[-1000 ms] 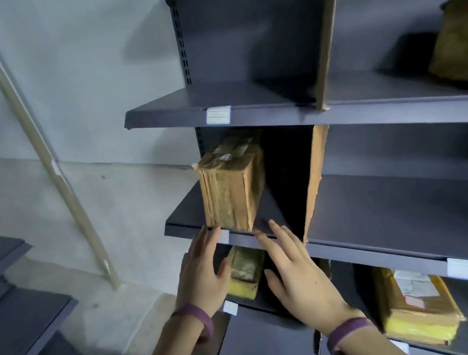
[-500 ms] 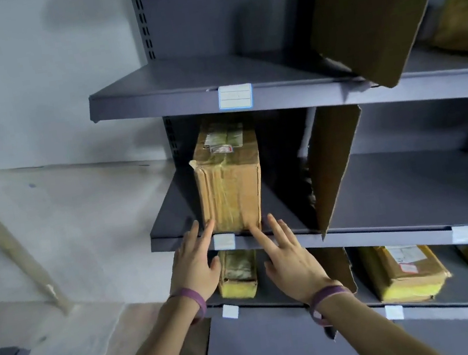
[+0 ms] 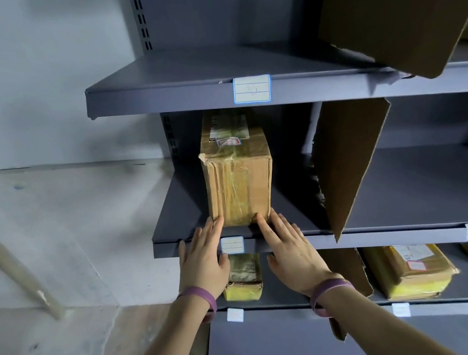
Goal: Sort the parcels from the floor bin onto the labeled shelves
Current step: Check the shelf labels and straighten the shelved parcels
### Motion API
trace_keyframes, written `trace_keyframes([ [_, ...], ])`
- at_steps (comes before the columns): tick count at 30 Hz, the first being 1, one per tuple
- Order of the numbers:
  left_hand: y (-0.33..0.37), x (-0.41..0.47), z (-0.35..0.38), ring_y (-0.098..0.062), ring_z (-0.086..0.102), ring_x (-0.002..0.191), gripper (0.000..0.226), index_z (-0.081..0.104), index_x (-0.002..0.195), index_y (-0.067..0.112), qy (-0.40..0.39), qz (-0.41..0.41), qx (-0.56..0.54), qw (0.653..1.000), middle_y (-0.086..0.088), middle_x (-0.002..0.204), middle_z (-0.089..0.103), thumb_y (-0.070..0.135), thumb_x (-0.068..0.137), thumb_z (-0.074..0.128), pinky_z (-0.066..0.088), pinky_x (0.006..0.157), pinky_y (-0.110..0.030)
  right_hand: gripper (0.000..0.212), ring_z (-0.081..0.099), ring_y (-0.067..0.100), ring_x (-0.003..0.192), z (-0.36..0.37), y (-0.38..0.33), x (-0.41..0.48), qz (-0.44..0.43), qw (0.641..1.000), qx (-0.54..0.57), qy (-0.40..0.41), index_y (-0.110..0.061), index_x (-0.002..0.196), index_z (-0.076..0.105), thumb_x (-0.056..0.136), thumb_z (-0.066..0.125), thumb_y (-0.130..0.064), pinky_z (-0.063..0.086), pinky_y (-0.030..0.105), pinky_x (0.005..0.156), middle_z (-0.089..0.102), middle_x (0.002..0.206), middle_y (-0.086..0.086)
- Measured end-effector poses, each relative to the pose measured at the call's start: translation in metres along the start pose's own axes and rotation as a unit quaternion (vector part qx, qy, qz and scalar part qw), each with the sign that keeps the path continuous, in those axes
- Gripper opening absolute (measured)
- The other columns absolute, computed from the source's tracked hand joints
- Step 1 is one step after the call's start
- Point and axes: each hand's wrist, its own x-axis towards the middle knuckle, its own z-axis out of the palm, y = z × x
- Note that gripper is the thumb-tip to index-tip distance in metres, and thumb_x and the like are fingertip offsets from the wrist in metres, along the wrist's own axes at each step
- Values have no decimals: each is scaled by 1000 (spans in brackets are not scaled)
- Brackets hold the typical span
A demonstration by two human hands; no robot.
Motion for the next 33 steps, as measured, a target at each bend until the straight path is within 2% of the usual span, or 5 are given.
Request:
trace_keyframes([
  [11, -3, 7, -1, -16, 35, 135, 72, 20, 149, 34, 38, 26, 9, 999, 10, 155, 25, 18, 87, 54, 28, 110, -35, 85, 0, 29, 151, 8, 1, 6, 8, 1000, -10, 11, -26, 154, -11, 94, 48, -13, -5, 36, 115, -4, 164, 7],
  [16, -2, -4, 3, -15, 17, 144, 72, 13, 150, 34, 23, 27, -11, 999, 9, 158, 15, 18, 90, 50, 16, 116, -31, 84, -6, 29, 151, 8, -4, -1, 14, 1000, 2, 21, -25, 154, -8, 93, 47, -8, -4, 38, 117, -2, 164, 7],
  [25, -23, -71, 39, -14, 39, 135, 61, 44, 140, 19, 148, 40, -142, 978, 3, 146, 43, 5, 82, 52, 37, 108, -37, 75, 27, 28, 146, 66, -19, -64, -32, 995, 82, 39, -17, 145, 39, 76, 54, 7, 21, 37, 118, 34, 155, 10],
  [28, -38, -72, 65, -19, 41, 134, 65, 43, 141, 19, 73, 28, -118, 990, 2, 146, 43, 0, 81, 59, 39, 108, -38, 77, 7, 22, 151, 96, -11, -65, 8, 996, 79, -46, -24, 153, 20, 85, 43, 3, 11, 32, 120, 13, 162, 2],
  [33, -67, -43, 109, -17, 5, 147, 70, 9, 149, 39, -157, -37, -13, 987, 8, 159, 5, 24, 93, 48, 20, 117, -34, 79, 1, 27, 150, 133, 7, -45, 73, 982, 74, -156, -26, 155, 6, 90, 43, -2, 24, 41, 120, 1, 163, 0],
])
